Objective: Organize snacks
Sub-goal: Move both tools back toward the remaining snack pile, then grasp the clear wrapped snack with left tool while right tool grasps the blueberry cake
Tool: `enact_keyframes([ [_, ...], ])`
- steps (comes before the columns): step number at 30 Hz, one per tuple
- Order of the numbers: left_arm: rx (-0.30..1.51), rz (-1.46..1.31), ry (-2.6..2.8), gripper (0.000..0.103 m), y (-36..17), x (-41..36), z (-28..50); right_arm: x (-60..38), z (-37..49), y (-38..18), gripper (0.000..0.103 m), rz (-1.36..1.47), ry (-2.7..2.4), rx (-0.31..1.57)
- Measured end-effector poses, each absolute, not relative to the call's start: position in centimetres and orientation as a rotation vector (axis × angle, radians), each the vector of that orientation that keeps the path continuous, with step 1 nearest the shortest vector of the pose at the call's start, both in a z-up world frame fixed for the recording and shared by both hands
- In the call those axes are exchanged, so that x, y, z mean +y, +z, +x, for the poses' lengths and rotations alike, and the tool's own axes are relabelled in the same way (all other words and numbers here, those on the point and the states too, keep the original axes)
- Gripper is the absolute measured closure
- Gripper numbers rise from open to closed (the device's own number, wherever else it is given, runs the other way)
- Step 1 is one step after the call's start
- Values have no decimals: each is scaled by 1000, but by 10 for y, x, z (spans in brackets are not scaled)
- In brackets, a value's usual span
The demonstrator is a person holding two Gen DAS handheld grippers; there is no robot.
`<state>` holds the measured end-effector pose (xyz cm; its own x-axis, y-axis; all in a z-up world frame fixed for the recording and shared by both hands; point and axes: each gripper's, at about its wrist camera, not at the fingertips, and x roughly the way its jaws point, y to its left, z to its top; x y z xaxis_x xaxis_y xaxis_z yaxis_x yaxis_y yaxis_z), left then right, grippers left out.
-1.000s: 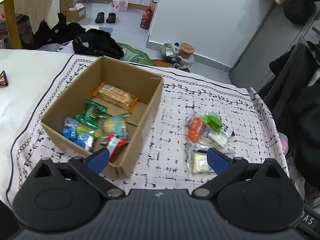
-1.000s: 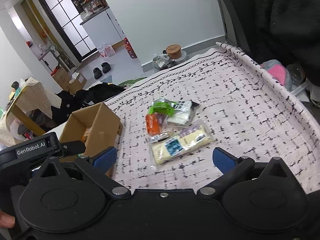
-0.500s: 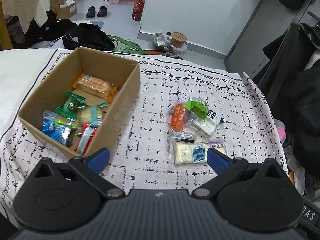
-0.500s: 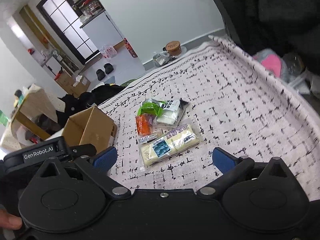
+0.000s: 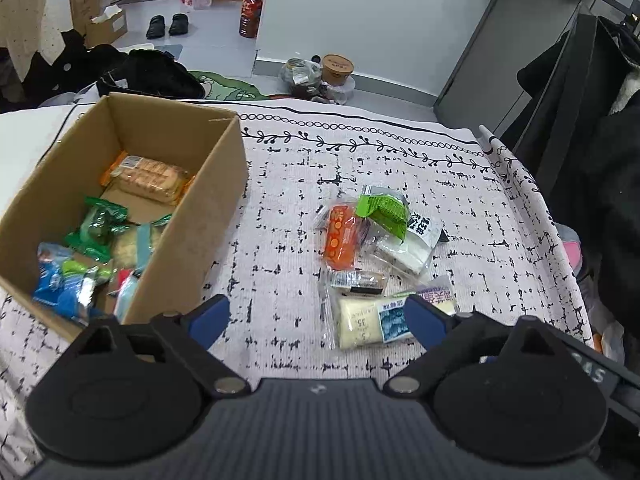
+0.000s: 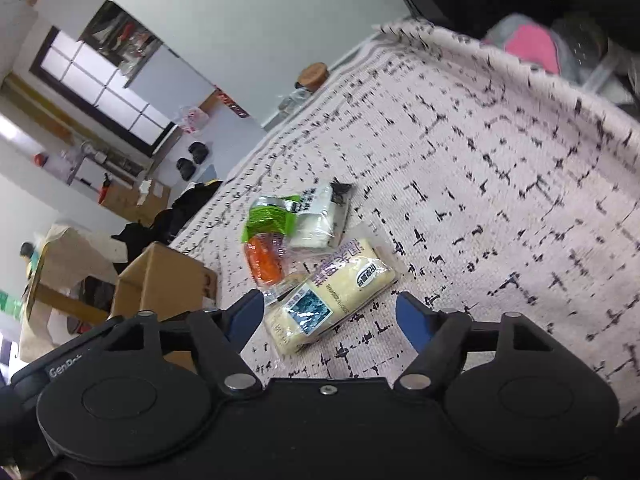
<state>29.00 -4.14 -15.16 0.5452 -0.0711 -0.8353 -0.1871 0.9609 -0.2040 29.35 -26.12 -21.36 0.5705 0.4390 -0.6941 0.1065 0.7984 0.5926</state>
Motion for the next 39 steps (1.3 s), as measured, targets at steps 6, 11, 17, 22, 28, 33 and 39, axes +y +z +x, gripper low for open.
enact_keyframes([
  [6, 1002, -287, 44, 32, -168, -39, 305, -254, 305, -226, 31, 654, 160, 966],
  [11, 1026, -293, 16, 43, -186, -38, 314, -256, 312, -233, 31, 705, 129, 976],
  [17, 1032, -315, 3, 49, -198, -35, 316, -249, 317, -240, 31, 718, 92, 999],
  [22, 1036, -330, -10, 54, -206, -34, 319, -244, 324, -247, 30, 736, 71, 1010],
  [28, 1050, -347, -5, 56, -212, -29, 319, -231, 334, -254, 27, 692, 47, 1030],
  [33, 1062, -350, -4, 55, -215, -28, 322, -230, 332, -253, 52, 587, 34, 1036],
  [39, 1065, -330, -5, 55, -211, -36, 330, -234, 328, -247, 73, 530, 38, 1019],
])
